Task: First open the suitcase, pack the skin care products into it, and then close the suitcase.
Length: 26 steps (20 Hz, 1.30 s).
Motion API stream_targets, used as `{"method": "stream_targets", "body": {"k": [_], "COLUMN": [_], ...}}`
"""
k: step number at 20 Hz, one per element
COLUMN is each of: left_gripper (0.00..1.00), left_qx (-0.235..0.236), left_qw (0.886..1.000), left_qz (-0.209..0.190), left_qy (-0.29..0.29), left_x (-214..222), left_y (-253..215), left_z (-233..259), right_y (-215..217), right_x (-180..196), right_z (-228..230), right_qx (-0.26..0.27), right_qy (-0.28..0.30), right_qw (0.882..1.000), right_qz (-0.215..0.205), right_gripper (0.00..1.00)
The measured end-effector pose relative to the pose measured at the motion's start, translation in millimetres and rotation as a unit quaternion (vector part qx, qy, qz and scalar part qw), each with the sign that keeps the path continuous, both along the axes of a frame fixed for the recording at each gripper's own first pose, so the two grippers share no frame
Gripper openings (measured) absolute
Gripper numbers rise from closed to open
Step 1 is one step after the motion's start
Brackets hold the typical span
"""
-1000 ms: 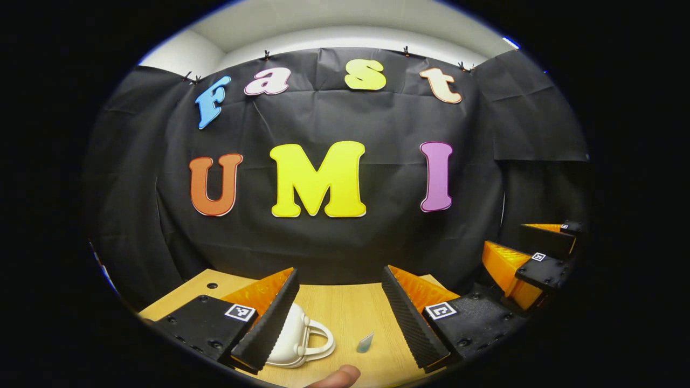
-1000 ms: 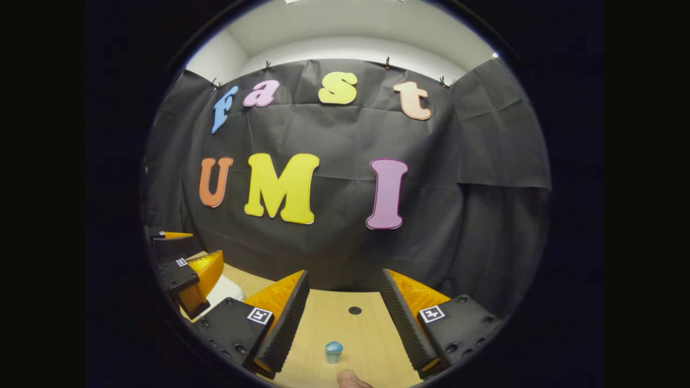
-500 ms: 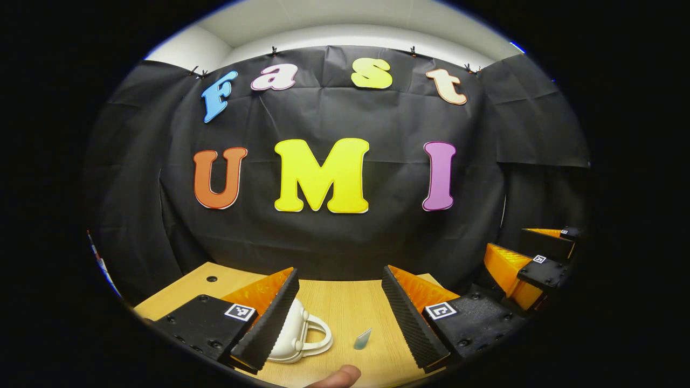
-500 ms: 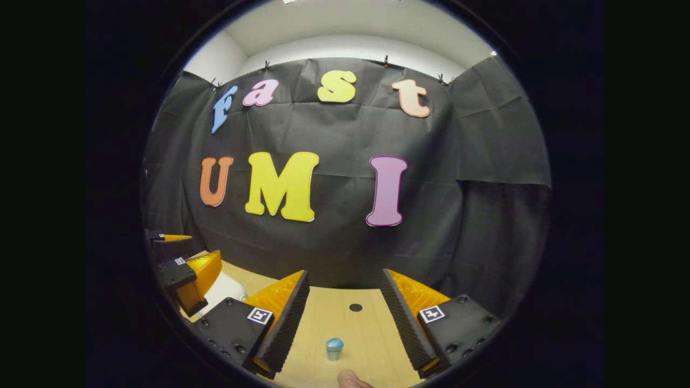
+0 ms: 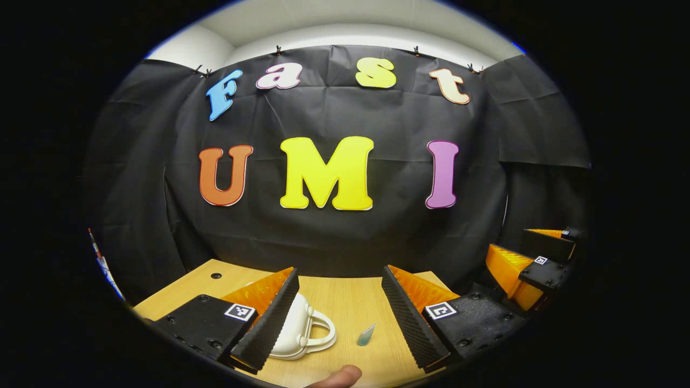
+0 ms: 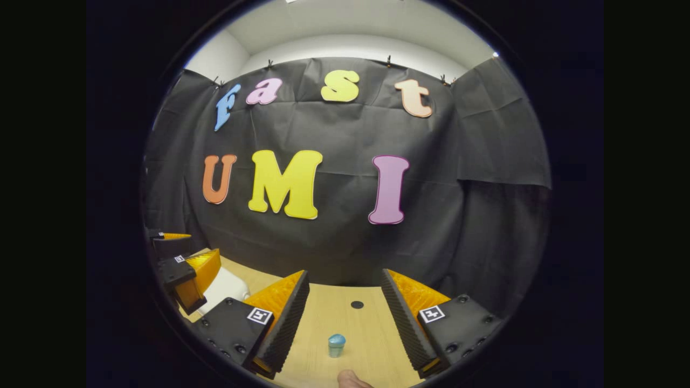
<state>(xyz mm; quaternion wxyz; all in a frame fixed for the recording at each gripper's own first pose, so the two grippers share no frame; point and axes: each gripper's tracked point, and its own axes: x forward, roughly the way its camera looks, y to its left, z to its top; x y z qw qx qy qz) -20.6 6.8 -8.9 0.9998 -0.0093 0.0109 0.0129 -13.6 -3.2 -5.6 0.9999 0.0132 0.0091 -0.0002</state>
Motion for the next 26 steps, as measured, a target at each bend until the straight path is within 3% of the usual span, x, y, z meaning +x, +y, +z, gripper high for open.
{"method": "stream_targets", "body": {"k": [4,10,13,17,20,23,26], "left_gripper": [0.98,0.98,1.0,0.99,0.99,0.98,0.96], "left_qx": [0.026,0.095,0.188,0.318,0.419,0.512,0.572], "left_qw": [1.0,0.994,0.98,0.943,0.9,0.849,0.806], "left_qz": [-0.012,-0.014,-0.029,-0.047,-0.044,-0.035,-0.023], "left_qy": [-0.008,0.046,0.061,0.085,0.107,0.127,0.153], "left_x": [4.2,27.7,39.6,59.9,75.5,91.1,103.5], "left_y": [6.6,37.4,41.5,41.0,40.4,44.6,47.7], "left_z": [-22.7,-117.2,-158.1,-211.1,-244.8,-272.3,-289.7], "right_y": [-12.1,-60.3,-82.4,-106.1,-123.3,-142.4,-151.5], "right_x": [-1.9,-9.5,-17.2,-23.5,-29.2,-34.7,-40.4], "right_z": [-8.8,-47.7,-65.3,-85.0,-96.0,-113.7,-131.5], "right_qx": [-0.014,-0.052,-0.056,-0.037,-0.026,-0.026,-0.02], "right_qy": [-0.003,0.021,0.032,0.052,0.061,0.079,0.1], "right_qw": [1.0,0.997,0.995,0.993,0.992,0.988,0.985], "right_qz": [-0.011,-0.05,-0.071,-0.096,-0.111,-0.13,-0.138], "right_gripper": [0.8,0.8,0.8,0.8,0.8,0.8,0.8]}}
